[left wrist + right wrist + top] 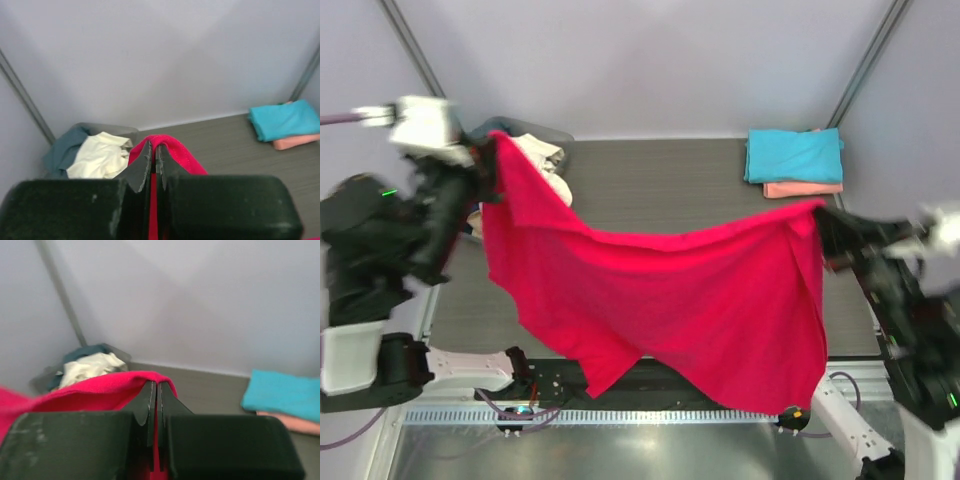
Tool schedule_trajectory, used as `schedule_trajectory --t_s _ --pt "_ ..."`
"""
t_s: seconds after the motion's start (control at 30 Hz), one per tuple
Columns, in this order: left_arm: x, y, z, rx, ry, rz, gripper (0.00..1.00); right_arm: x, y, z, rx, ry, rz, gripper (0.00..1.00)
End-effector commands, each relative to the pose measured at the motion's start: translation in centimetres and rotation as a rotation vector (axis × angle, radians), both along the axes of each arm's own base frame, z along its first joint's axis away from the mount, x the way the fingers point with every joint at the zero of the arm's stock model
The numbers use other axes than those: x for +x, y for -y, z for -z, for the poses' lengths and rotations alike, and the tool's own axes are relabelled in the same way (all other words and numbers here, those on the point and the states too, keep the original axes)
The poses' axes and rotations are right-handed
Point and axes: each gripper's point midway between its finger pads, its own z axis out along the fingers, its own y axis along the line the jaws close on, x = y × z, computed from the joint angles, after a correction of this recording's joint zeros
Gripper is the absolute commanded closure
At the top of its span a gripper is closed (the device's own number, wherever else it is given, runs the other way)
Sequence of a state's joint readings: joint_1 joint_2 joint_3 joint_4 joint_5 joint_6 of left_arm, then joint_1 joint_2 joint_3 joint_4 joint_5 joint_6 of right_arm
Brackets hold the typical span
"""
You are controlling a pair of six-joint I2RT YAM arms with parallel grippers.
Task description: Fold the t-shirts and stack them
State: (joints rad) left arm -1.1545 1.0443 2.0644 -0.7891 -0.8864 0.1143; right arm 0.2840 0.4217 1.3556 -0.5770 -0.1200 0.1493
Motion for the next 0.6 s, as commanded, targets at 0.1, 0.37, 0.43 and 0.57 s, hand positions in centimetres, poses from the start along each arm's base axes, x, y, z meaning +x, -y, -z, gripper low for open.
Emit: schedule_trajectory --t_s 0.1,0.37,0.43,0.57 --pt "11.4 6.5 8.0 0.256 -0.306 -0.248 1.0 20.6 2.2 15.2 -0.154 -0.636 0.463 0.99" --pt "30.5 5.6 33.5 0.23 -0.961 -0.319 0.25 29.4 6.9 30.0 -0.228 -1.113 0.732 0.06" --pt "29.8 5.1 33.8 0.208 -0.987 -0.34 0.01 29.0 6.5 27.8 -0.19 -1.048 0.7 0.02" --pt "28.2 4.9 30.4 0.144 -0.882 -0.314 0.0 28.2 5.1 24.5 -0.141 -0.961 0.594 0.02"
